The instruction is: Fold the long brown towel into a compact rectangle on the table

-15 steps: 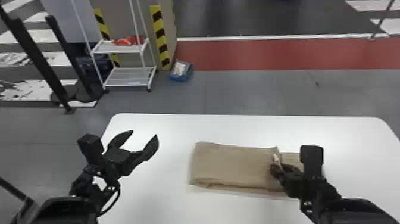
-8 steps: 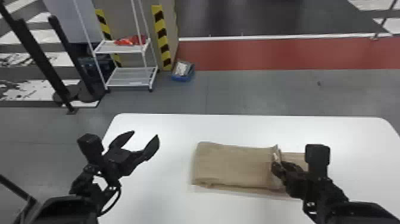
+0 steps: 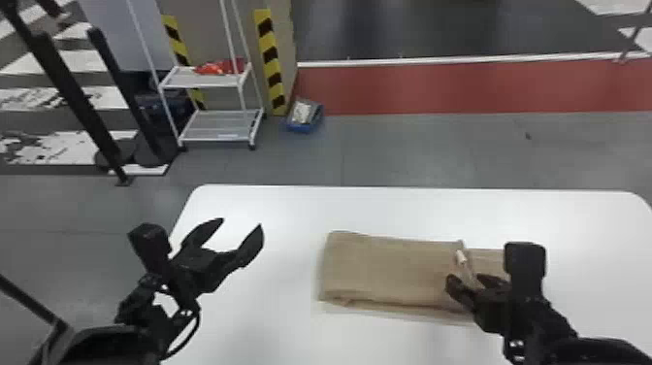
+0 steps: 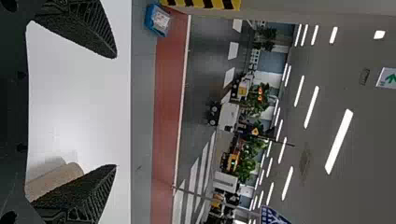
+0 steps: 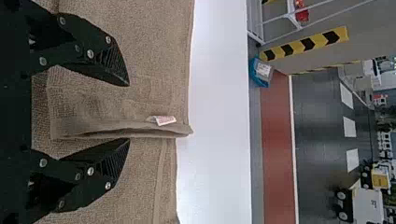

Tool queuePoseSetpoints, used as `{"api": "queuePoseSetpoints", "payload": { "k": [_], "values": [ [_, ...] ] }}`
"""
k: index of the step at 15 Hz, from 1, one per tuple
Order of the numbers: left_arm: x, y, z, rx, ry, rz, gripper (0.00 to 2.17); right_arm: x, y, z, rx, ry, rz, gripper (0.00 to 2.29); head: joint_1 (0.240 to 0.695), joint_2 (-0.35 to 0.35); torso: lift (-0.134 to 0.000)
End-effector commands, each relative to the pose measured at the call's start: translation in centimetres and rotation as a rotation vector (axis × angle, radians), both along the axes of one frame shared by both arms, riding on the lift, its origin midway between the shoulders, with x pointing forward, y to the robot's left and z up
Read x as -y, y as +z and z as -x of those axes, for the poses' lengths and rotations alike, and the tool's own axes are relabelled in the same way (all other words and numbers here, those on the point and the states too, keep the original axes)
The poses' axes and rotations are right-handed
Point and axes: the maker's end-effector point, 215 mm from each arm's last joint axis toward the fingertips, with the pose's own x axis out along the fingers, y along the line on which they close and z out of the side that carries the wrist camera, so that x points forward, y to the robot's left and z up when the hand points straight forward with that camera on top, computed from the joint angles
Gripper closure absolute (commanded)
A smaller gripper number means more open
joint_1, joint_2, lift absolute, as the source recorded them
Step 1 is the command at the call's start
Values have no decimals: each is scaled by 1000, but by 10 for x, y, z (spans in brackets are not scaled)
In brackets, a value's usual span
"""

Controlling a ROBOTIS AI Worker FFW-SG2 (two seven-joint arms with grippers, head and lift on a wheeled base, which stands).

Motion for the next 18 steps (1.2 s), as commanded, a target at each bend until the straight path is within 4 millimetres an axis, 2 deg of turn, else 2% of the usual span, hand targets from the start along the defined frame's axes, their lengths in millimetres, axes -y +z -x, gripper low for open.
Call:
{"api": "queuePoseSetpoints", "payload": {
  "k": [1, 5, 8, 9, 11, 13, 18],
  "values": [
    [1, -2, 3, -3, -3, 0, 39, 9, -1, -5, 17, -14, 9, 107, 695, 107, 0],
    [4, -4, 4, -11, -5, 1, 39, 26, -3, -15, 32, -38, 45, 232, 695, 86, 0],
    [4, -5, 3, -15, -6, 2, 39, 26, -9, -24, 17, -32, 58, 336, 695, 75, 0],
    [4, -5, 3, -15, -6, 2, 39, 24, -11, -27, 14, -28, 62, 481, 695, 74, 0],
    [5, -4, 2, -12, -7, 2, 39, 19, -13, -30, 15, -18, 63, 532, 695, 74, 0],
    [2, -2, 0, -8, -4, 0, 39, 16, -17, -31, 15, -12, 62, 815, 695, 78, 0],
    [3, 1, -4, -3, -8, 3, 49, 14, -16, -36, 13, -12, 63, 812, 695, 84, 0]
  ]
}}
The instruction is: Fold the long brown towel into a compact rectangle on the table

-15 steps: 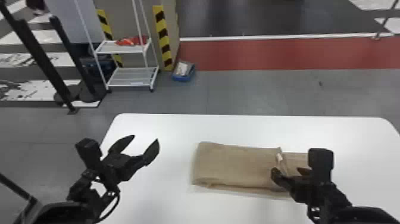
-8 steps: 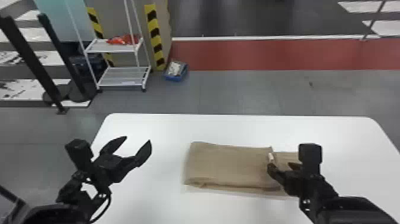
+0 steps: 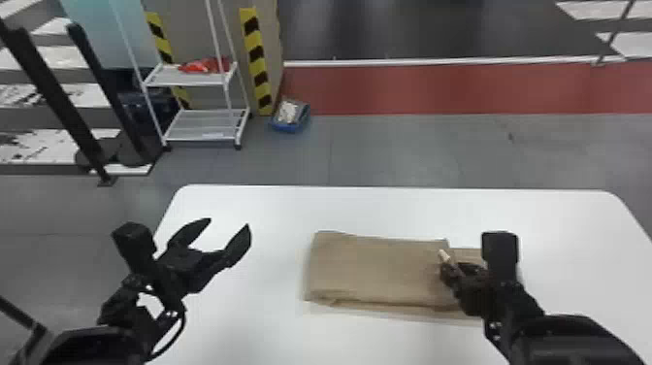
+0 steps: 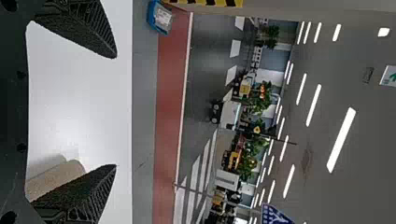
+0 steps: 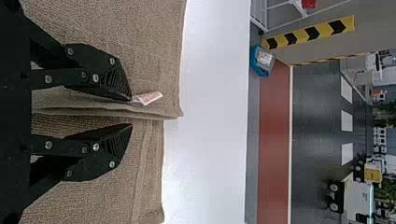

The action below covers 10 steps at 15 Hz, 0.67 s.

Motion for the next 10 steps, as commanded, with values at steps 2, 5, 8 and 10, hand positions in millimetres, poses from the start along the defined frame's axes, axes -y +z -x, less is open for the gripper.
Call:
{"api": "queuePoseSetpoints", "payload": {
  "k": [2, 5, 8, 10],
  "values": [
    [-1, 1, -1, 2, 0, 0, 66, -8, -1, -3, -6, 12, -4, 802, 695, 85, 0],
    [0, 0, 0, -1, -6, 1, 76, -7, -9, -2, -23, 13, 2, 802, 695, 92, 0],
    [0, 1, -1, 2, -6, 1, 76, -6, -10, -3, -24, 15, 2, 829, 695, 92, 0],
    [0, -4, -1, -17, -5, 5, 76, -6, -9, -4, -21, 12, -4, 1322, 695, 91, 0]
  ]
}}
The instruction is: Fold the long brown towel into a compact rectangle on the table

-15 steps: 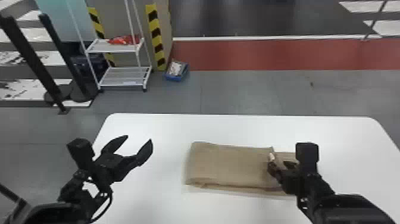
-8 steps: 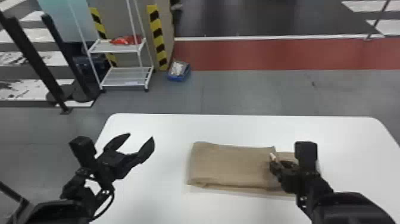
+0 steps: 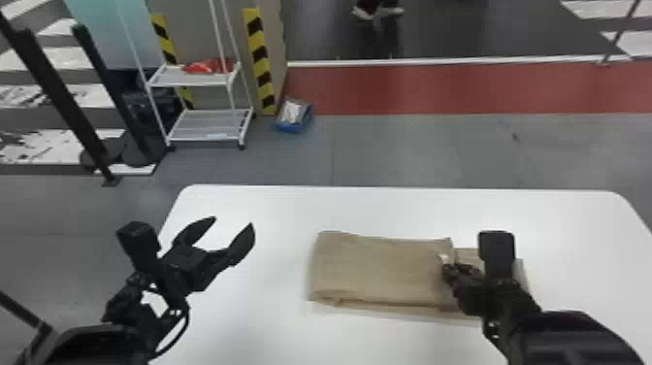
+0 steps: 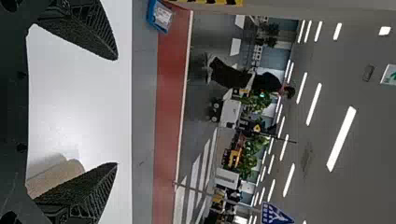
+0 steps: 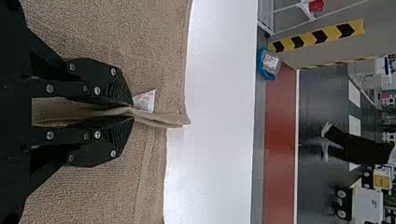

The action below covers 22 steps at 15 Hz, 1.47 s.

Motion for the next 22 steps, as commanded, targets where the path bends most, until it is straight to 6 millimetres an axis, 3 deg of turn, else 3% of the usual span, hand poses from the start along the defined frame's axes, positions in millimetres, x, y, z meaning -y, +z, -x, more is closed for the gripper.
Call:
{"api": "queuePoseSetpoints", "payload": {
  "k": [1, 7, 10, 13, 15, 19, 22],
  "values": [
    [-3, -2, 0, -12, 5, 0, 76, -1, 3, -2, 18, -1, -5, 1328, 695, 91, 0],
    [-9, -3, 1, -22, 8, 9, 76, -9, 24, 5, 62, 6, -29, 1328, 695, 104, 0],
    [-12, -5, 2, -32, 13, 14, 80, -20, 47, 16, 71, 14, -46, 1325, 695, 114, 0],
    [-10, -3, 1, -29, 8, 17, 80, -17, 44, 12, 34, 20, -6, 1062, 695, 123, 0],
    [-10, -3, 1, -29, 8, 19, 80, -5, 24, 13, 9, -1, -1, 1072, 695, 121, 0],
    [-12, -2, 1, -26, 7, 20, 80, -1, 3, 12, -27, -2, 9, 1075, 695, 109, 0],
    [-11, -2, 2, -26, 4, 21, 80, 0, 3, 9, -8, -2, 8, 1065, 695, 104, 0]
  ]
}}
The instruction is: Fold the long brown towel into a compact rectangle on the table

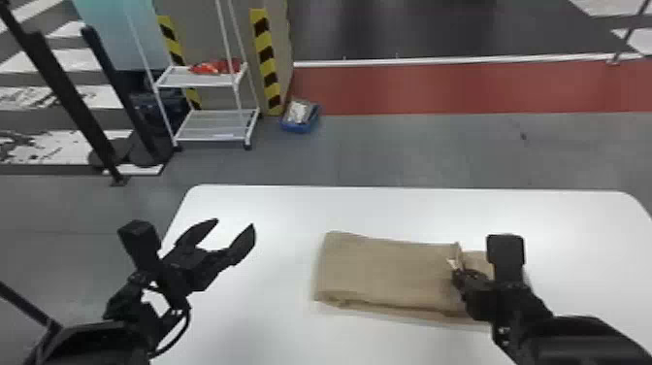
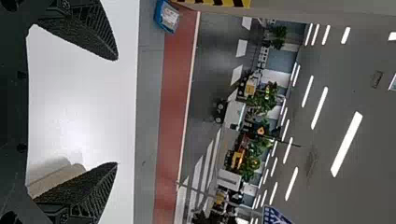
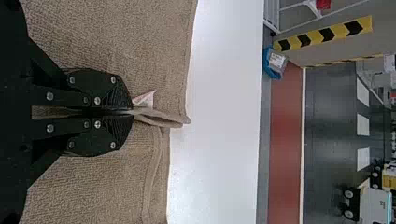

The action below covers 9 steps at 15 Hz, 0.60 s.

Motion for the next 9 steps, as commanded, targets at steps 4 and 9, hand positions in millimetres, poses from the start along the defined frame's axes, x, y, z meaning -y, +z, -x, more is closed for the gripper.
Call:
{"api": "queuePoseSetpoints", "payload": {
  "k": [4, 9],
  "values": [
    [0, -3, 3, -5, -1, 2, 80, -16, 9, 0, 32, 27, 1, 896, 695, 110, 0],
    [-4, -4, 6, -7, -2, 7, 80, -19, 9, 3, 26, 29, 7, 900, 695, 125, 0]
  ]
}}
